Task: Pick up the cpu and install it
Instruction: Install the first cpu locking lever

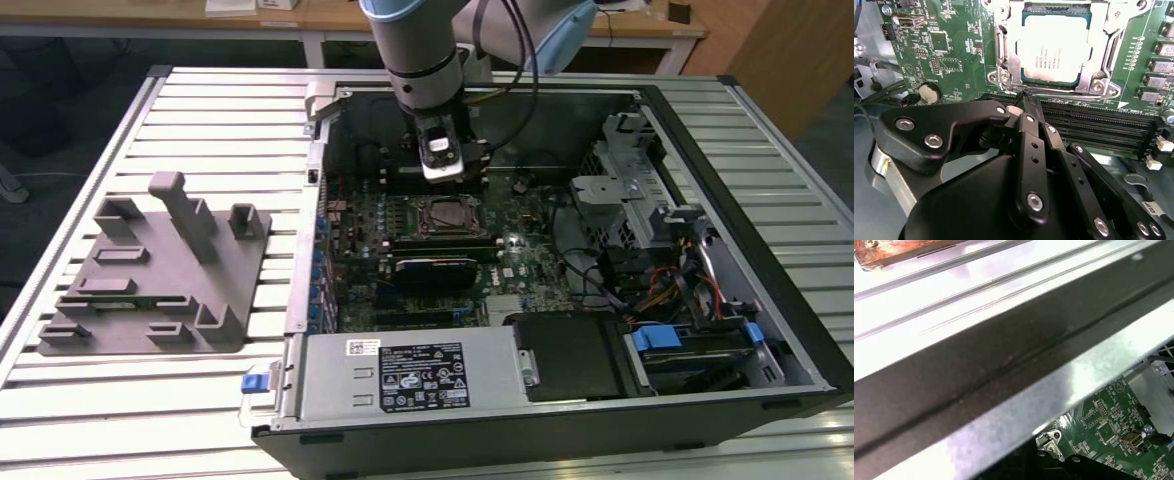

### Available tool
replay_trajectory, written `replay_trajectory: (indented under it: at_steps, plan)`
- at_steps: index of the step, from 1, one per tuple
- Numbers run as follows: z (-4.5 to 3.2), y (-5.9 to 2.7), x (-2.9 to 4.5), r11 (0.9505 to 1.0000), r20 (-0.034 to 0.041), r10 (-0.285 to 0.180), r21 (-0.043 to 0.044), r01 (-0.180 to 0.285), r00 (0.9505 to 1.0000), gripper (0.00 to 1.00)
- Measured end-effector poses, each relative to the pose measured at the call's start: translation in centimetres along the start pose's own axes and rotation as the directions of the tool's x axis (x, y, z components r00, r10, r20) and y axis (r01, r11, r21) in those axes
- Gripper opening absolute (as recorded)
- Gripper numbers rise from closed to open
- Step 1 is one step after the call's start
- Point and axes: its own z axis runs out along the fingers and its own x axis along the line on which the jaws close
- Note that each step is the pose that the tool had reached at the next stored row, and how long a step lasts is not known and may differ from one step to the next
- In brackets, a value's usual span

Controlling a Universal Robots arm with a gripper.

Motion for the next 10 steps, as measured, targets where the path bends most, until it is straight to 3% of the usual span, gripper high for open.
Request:
replay_trajectory:
  at_steps: [5, 7, 10]
  plan:
    - [0.00, 0.01, -0.02, 1.0000, 0.0000, -0.001, 0.0045, 0.001, 1.0000, 0.11]
    - [0.04, 0.06, -0.11, 0.9998, -0.0066, -0.003, 0.0213, 0.003, 1.0000, 0.11]
    - [0.14, 0.20, -0.37, 0.9985, -0.0307, -0.003, 0.0542, 0.005, 0.9995, 0.11]
